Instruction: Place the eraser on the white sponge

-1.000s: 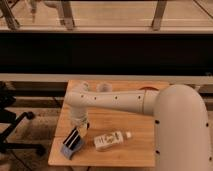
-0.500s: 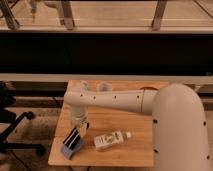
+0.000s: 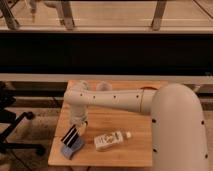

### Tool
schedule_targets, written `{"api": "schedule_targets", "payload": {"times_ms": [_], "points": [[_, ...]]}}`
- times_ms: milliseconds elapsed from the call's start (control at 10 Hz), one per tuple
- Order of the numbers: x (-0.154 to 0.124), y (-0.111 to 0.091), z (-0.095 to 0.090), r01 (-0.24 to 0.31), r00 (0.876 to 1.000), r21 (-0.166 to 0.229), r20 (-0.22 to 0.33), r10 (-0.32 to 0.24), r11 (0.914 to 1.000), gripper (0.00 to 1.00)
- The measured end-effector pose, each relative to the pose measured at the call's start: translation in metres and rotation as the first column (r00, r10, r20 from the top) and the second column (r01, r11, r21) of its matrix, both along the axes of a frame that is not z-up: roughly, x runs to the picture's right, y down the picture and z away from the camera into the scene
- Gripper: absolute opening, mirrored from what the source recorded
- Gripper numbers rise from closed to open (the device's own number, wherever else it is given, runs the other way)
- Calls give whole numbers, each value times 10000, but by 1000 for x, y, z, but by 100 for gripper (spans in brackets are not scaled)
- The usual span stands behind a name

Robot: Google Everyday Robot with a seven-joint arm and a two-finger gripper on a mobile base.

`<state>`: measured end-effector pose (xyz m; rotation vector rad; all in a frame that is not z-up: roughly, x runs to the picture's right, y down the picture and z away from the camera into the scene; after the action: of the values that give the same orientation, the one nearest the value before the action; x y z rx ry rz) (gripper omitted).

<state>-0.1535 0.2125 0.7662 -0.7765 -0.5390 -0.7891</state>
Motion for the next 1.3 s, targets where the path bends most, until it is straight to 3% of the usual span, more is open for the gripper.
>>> {"api": "schedule_targets", "payload": {"times_ms": [300,600,800,1000,1300], "points": [[1,0,0,29,10000,-42,-54,-29,10000,22],[1,0,0,126,9999,-176,-86,-127,9998,22],[1,0,0,132,9999,-175,-94,-134,9998,31],[2,0,1,227,9997,-255,-128,-230,9994,31],[0,1,3,369,9992,-346,-124,-373,9987,12]]}}
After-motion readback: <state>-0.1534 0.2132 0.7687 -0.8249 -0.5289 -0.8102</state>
